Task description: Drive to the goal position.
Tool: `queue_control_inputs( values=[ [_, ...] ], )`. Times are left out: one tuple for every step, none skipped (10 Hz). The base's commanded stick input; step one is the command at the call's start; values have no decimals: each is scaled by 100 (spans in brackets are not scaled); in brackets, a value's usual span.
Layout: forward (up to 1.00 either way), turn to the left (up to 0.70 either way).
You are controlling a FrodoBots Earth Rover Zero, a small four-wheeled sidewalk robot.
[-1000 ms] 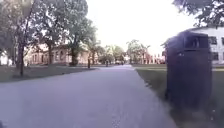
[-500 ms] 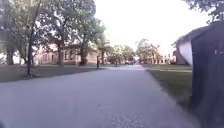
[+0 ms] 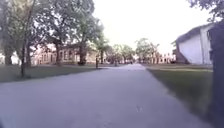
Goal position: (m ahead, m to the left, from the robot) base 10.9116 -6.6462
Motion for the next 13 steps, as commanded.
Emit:
queue_control_inputs(
  values=[
    [70,0],
    [70,0],
    [70,0],
    [70,0],
    [70,0],
    [70,0],
    [70,0],
    [70,0],
    [70,0],
    [70,0],
    [70,0],
    [70,-9],
    [70,-35]
  ],
)
